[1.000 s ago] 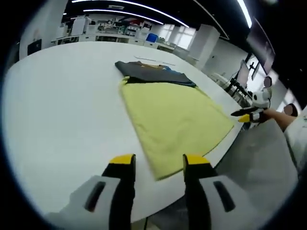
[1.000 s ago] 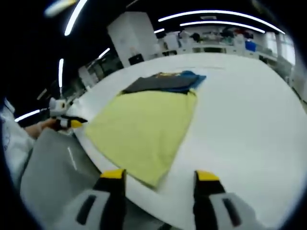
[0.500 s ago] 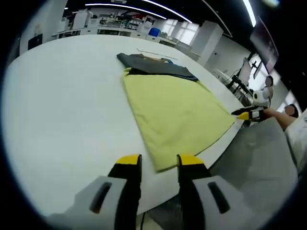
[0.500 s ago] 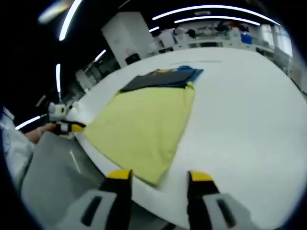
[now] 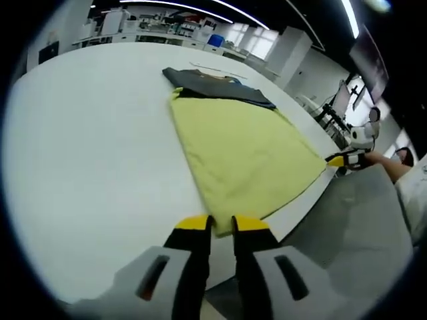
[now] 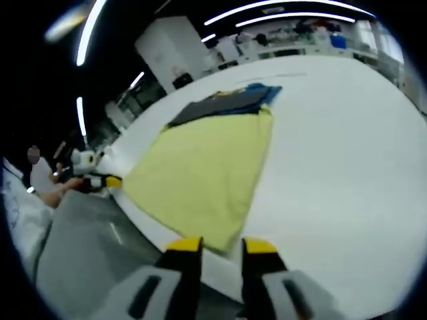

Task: Fold the garment on the visible template until the final outline fits inside the template.

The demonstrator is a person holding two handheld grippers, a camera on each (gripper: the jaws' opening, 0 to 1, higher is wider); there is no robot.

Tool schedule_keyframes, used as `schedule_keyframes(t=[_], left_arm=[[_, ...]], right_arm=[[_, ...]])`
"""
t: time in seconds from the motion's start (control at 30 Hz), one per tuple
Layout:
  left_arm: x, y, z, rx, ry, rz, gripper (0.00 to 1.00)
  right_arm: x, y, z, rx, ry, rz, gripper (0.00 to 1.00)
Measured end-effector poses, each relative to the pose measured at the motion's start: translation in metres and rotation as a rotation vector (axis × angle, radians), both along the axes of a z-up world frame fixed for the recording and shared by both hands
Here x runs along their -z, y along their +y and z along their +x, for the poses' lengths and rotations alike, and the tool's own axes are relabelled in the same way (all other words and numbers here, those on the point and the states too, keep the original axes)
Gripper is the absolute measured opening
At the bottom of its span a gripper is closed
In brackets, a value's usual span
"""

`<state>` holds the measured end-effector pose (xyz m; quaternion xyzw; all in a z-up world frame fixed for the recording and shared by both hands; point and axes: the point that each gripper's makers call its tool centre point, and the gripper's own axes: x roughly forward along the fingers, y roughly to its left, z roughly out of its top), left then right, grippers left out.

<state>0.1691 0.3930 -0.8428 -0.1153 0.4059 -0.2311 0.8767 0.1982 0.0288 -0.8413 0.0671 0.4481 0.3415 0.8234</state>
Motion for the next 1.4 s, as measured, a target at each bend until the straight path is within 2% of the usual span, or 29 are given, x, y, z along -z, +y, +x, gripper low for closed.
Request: schedule_keyframes(t=[0.1, 0.27, 0.47, 0.5, 0.7, 0.77, 0.93, 1.07, 1.23, 1.3, 1.4], left_arm=[[0.000, 0.000, 0.001, 0.003, 0.004, 0.001, 0.07], [0.002, 0.004, 0.002, -0.004, 0.012, 0.004, 0.04], [0.000, 0.004, -0.001, -0.008, 0.005, 0.001, 0.00], [-0.001, 0.004, -0.001, -0.010, 0.003, -0.001, 0.00], [-0.020, 0.006, -0.001, -0.007, -0.035, -0.036, 0.00], [-0.029, 0.004, -0.001, 0.000, -0.051, -0.055, 0.00], [-0.045, 0.002, -0.002, 0.015, -0.083, -0.053, 0.00], [-0.052, 0.003, -0.002, 0.007, -0.087, -0.056, 0.00], [-0.065, 0.000, -0.010, 0.010, -0.104, -0.068, 0.00], [-0.069, 0.001, -0.012, 0.010, -0.116, -0.069, 0.00], [-0.074, 0.001, -0.012, -0.021, -0.125, -0.129, 0.00]], right_arm=[[0.001, 0.003, 0.001, 0.014, 0.022, 0.021, 0.13], [0.003, 0.005, 0.002, 0.006, 0.039, 0.017, 0.00], [0.000, 0.005, 0.002, -0.017, 0.012, 0.009, 0.00], [-0.006, 0.006, 0.000, -0.020, 0.007, 0.009, 0.00], [-0.025, 0.007, 0.002, -0.007, -0.017, 0.051, 0.00], [-0.030, 0.006, 0.002, 0.021, -0.006, 0.072, 0.00], [-0.049, 0.011, -0.007, 0.050, -0.006, 0.131, 0.00], [-0.055, 0.010, -0.014, 0.072, 0.009, 0.178, 0.00], [-0.059, 0.007, -0.020, 0.069, 0.015, 0.188, 0.00], [-0.067, 0.009, -0.022, 0.068, 0.010, 0.212, 0.00], [-0.074, 0.010, -0.025, 0.054, 0.003, 0.222, 0.00]])
